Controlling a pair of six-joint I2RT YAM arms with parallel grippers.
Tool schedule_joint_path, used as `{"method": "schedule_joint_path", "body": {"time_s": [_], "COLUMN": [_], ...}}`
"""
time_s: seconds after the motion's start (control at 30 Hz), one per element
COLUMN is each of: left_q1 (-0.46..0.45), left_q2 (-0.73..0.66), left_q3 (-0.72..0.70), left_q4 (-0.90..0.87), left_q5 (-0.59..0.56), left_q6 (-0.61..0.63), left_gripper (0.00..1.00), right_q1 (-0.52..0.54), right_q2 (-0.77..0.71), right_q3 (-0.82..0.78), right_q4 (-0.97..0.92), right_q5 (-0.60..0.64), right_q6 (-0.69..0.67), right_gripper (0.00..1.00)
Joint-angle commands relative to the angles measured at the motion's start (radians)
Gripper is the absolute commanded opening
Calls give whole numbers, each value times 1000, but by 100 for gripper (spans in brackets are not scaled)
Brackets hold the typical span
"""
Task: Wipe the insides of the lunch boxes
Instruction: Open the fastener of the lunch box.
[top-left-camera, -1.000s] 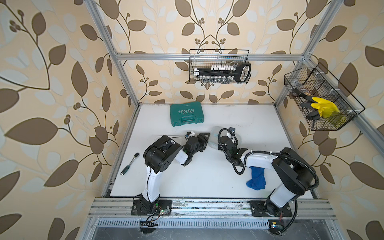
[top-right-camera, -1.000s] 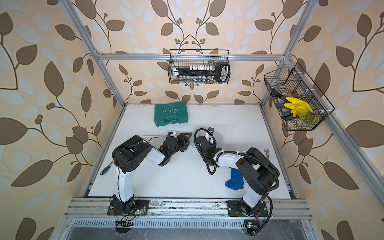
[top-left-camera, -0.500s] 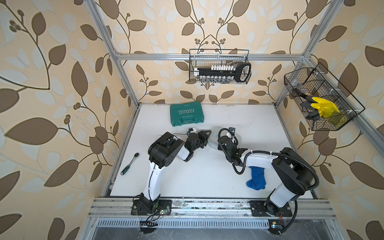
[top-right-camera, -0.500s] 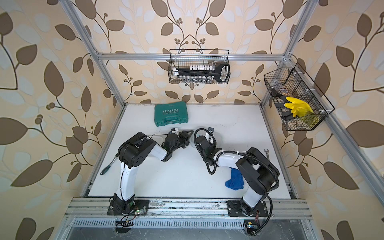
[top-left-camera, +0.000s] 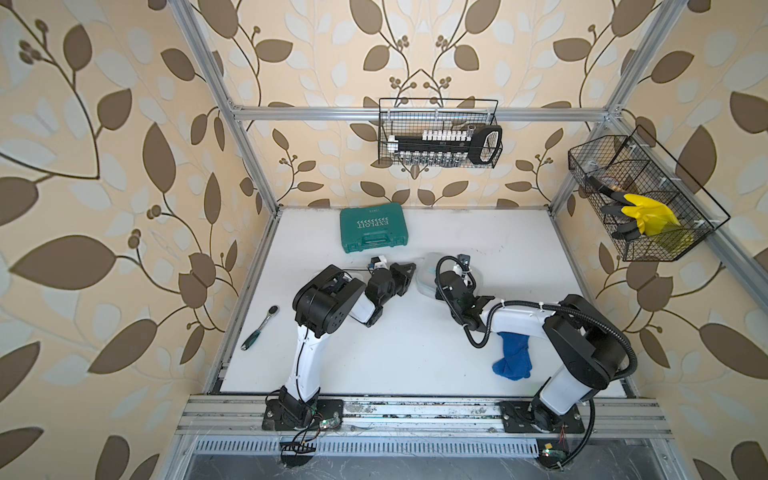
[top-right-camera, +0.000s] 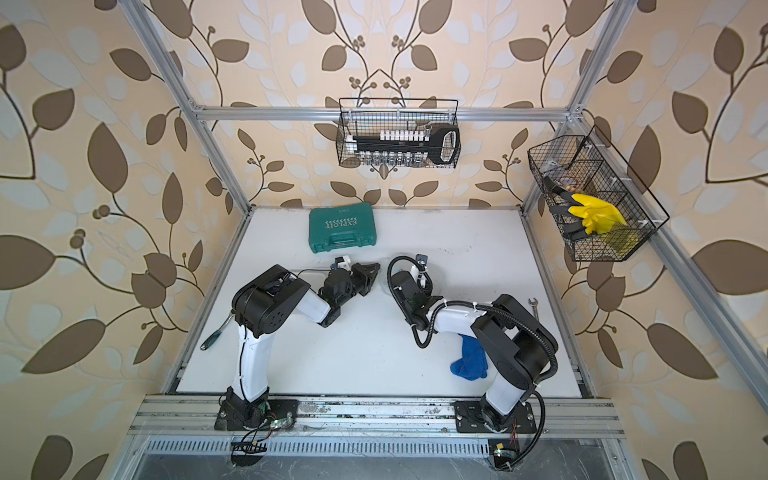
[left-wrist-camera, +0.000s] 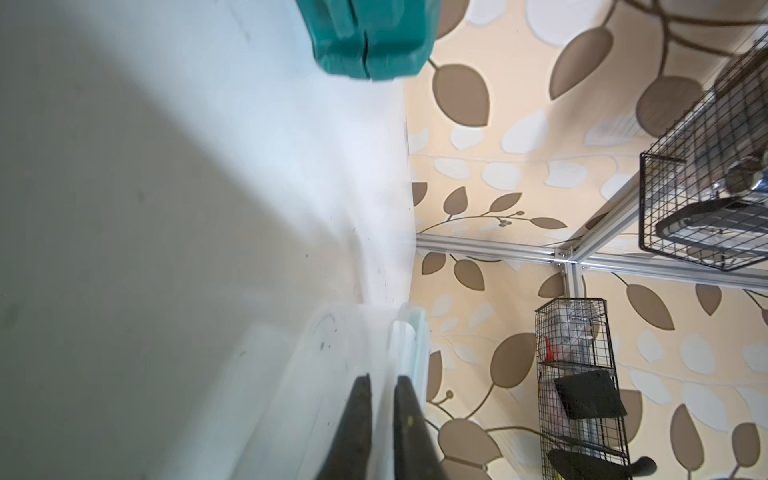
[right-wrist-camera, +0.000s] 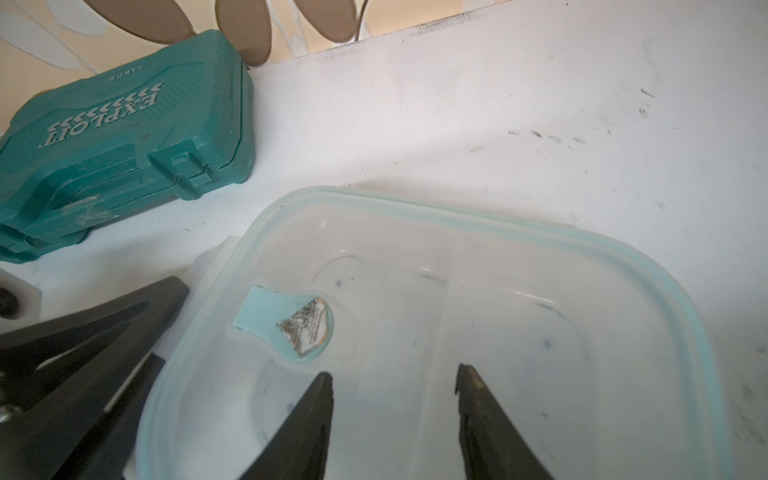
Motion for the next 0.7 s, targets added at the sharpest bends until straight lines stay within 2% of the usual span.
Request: {"method": "schedule_joint_path", "body": {"time_s": [0.0,0.2,0.3,0.47,0.57,0.67], "left_q1": [-32,-45,-46,-48,-51,-56], "left_q2": [-68,-66,-73,-119,-177,-252], "left_q3": [-11,-17,-22,-31,-41,-48], "left_q4": [80,90,79,14,-94,-222], "left_q5": [43,42,42,49,47,27], "left_q6": [3,-9,-20,-22,-17,20], "left_gripper": [4,4,11,29,51,66], "right_q1": [4,4,4,4,4,-29], "right_q2": [184,192,183,107,17,-92], "right_q3": [-100,-92,-90,-48,-17,1], "right_q4": [-410,-418,-419,-455,-477,-489], "right_q5": [-342,-342,-340,-343,-358,-371], "right_q6": [53,53,50,22,6,-10], "right_gripper": [49,49,48,49,56,60]}}
